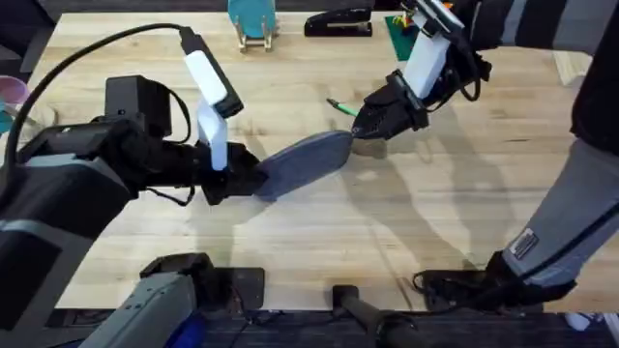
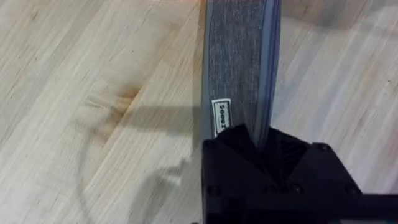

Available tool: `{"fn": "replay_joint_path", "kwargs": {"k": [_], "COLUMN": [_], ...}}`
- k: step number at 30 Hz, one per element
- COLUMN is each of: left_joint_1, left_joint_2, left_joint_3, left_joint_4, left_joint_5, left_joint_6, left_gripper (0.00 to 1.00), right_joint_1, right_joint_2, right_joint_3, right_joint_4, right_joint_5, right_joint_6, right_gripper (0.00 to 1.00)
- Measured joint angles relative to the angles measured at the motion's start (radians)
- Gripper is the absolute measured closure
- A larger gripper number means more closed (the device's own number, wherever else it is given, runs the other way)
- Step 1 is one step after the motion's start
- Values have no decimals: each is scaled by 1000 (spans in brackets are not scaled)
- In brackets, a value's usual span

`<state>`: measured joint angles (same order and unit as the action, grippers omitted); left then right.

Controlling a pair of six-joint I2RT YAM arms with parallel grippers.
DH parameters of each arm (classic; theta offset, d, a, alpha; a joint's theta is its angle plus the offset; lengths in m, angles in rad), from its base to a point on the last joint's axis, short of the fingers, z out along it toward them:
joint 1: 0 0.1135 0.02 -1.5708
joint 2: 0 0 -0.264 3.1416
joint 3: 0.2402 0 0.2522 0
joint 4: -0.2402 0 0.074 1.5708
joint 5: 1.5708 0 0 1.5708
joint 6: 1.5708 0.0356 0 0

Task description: Unzip the bag, pick up the pens from the table one at a time and place them inside, then zip the bag closed.

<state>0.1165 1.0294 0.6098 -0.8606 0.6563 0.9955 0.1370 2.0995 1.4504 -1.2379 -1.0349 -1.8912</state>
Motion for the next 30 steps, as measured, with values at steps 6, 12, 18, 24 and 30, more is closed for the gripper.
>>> {"fn": "replay_joint_path", "kwargs": {"k": [6, 12, 18, 24, 30], "left_joint_1": [0, 0, 0, 0, 0], "left_joint_2": [0, 0, 0, 0, 0], "left_joint_3": [0, 0, 0, 0, 0], "left_joint_4": [-1, -2, -2, -1, -1], "left_joint_5": [-3, -5, -6, -7, -10], "left_joint_6": [0, 0, 0, 0, 0], "left_gripper": [961, 961, 961, 961, 961], "right_joint_1": [23, 41, 52, 73, 98], "right_joint_2": [0, 0, 0, 0, 0], "right_joint_3": [31, 69, 98, 123, 156], "right_joint_4": [-5, -40, -68, -69, -75], "right_joint_5": [4, 19, 26, 25, 25], "right_joint_6": [0, 0, 0, 0, 0], "right_gripper": [971, 971, 971, 971, 971]}}
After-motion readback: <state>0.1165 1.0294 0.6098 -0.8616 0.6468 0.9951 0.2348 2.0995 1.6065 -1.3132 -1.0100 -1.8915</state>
